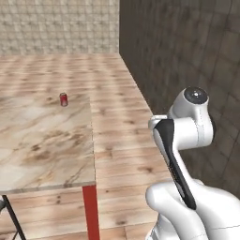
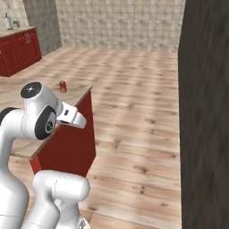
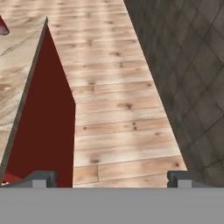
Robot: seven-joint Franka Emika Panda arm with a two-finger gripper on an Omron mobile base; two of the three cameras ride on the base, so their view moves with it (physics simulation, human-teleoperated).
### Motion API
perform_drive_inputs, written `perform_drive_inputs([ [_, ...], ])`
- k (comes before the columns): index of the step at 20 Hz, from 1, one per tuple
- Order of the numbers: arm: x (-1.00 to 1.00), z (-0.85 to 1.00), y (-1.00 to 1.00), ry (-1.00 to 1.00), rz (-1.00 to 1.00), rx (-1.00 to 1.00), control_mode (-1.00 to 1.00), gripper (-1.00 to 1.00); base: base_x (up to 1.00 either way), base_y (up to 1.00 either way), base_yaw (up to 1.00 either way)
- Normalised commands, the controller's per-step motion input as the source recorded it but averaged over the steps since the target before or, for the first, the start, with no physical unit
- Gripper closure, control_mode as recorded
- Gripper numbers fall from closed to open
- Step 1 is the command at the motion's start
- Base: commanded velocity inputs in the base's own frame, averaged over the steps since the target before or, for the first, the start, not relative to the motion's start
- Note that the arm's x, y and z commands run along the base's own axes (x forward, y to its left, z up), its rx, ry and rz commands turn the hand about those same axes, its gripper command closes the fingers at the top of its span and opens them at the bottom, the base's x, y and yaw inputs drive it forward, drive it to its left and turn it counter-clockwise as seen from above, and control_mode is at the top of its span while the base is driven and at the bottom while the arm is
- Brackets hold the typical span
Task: Four empty soda cans are scattered around the kitchen. Gather all the cans and cluster them next to the stove for recycling.
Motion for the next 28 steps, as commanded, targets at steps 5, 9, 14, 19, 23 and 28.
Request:
perform_drive_inputs([
  [5,0.0,0.0,0.0,0.0,0.0,0.0,1.0,-1.0,0.26,-0.44,0.33],
  [9,0.0,0.0,0.0,0.0,0.0,0.0,1.0,-1.0,0.13,-0.68,0.25],
  [14,0.0,0.0,0.0,0.0,0.0,0.0,1.0,-1.0,0.01,-0.78,0.23],
  [19,0.0,0.0,0.0,0.0,0.0,0.0,1.0,-1.0,0.16,-0.62,0.21],
  [23,0.0,0.0,0.0,0.0,0.0,0.0,1.0,-1.0,0.4,-0.33,0.19],
  [28,0.0,0.0,0.0,0.0,0.0,0.0,1.0,-1.0,0.38,-0.08,0.33],
])
